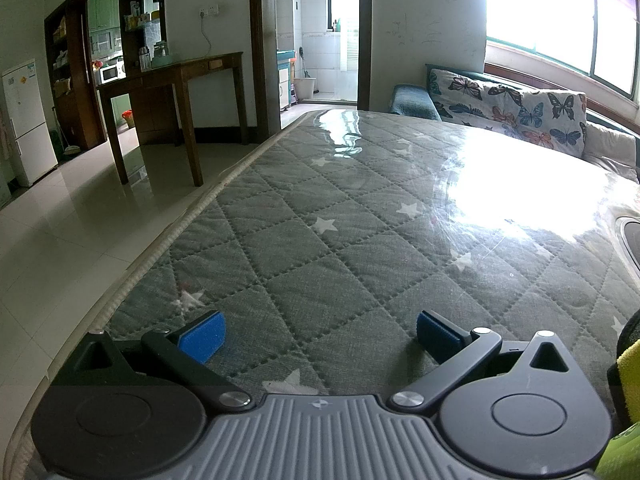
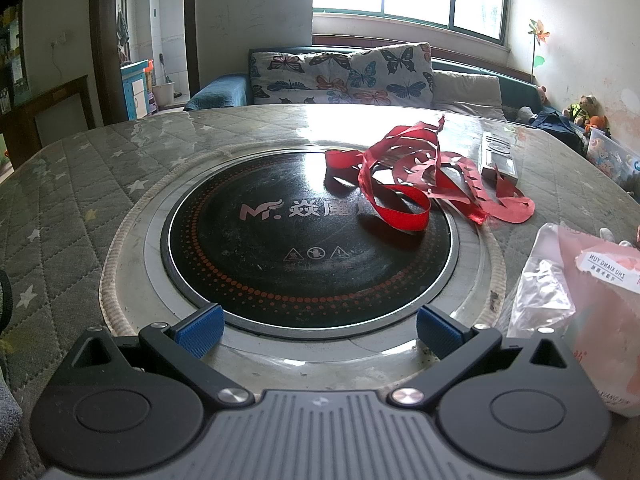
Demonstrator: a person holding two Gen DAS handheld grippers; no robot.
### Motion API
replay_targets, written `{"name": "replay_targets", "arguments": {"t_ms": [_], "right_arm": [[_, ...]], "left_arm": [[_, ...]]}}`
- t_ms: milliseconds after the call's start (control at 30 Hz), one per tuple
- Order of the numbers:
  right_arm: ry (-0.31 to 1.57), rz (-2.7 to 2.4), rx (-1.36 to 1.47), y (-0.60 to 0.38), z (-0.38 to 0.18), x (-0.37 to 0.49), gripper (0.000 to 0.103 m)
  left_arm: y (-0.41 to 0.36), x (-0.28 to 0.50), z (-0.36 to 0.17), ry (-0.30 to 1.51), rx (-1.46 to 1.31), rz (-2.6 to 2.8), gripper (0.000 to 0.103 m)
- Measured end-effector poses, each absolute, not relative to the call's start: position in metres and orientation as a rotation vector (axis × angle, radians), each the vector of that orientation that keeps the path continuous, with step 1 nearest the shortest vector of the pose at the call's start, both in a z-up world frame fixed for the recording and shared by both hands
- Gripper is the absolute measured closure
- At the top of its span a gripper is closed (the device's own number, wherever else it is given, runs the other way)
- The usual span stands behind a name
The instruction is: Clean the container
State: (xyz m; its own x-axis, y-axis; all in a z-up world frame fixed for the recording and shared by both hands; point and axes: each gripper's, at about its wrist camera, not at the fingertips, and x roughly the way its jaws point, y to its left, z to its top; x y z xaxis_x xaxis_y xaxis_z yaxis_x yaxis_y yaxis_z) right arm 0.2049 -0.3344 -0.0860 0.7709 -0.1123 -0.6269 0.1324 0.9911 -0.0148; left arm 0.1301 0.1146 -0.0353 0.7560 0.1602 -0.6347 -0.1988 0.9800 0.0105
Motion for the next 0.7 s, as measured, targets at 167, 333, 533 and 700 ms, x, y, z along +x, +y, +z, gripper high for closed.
{"name": "replay_targets", "arguments": {"t_ms": [167, 333, 533, 700], "right_arm": [[0.678, -0.133, 0.031, -0.3344, -0.0860, 0.2050, 0.000], [0.678, -0.133, 0.031, -0.3345, -0.0860, 0.2050, 0.000], [0.678, -0.133, 0.031, -0.3344, -0.0860, 0.2050, 0.000], [0.678, -0.133, 0.031, -0.3347, -0.0861, 0.2050, 0.000]], "left_arm": [[0.1150, 0.1300, -0.0353, 0.686, -0.059, 0.196, 0.000], [0.1149, 0.1300, -0.0353, 0.686, -0.059, 0.196, 0.000], [0.1179, 0.1291, -0.0353, 0.686, -0.059, 0.196, 0.000], [0.1207, 0.1283, -0.0352, 0.686, -0.059, 0.196, 0.000]]}}
